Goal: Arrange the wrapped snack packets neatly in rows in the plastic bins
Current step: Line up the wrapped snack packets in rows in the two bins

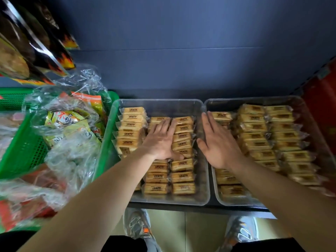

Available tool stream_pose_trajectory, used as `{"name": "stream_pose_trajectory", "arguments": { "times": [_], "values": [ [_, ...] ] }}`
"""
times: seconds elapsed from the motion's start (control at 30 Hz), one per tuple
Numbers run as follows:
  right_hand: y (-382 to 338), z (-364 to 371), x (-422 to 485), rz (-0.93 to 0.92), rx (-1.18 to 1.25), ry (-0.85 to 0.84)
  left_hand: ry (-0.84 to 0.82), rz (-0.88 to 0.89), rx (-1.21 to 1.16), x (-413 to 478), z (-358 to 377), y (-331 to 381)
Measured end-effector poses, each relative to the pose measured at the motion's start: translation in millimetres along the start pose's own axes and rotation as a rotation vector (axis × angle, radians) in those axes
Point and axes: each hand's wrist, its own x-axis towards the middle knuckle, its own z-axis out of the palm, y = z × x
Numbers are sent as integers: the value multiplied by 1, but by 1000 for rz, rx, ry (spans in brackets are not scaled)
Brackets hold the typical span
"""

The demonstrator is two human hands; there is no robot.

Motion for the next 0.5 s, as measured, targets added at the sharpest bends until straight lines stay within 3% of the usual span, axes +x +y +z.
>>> {"name": "stream_pose_trajectory", "arguments": {
  "times": [0.17,0.37,0.5],
  "values": [
    [1,5,3,15,54,-9,-17,66,82,8,1,-9],
    [0,5,3,23,54,-20,86,137,137,-8,7,-3],
    [0,4,1,18,47,-13,19,158,112,-31,24,19]
  ]
}}
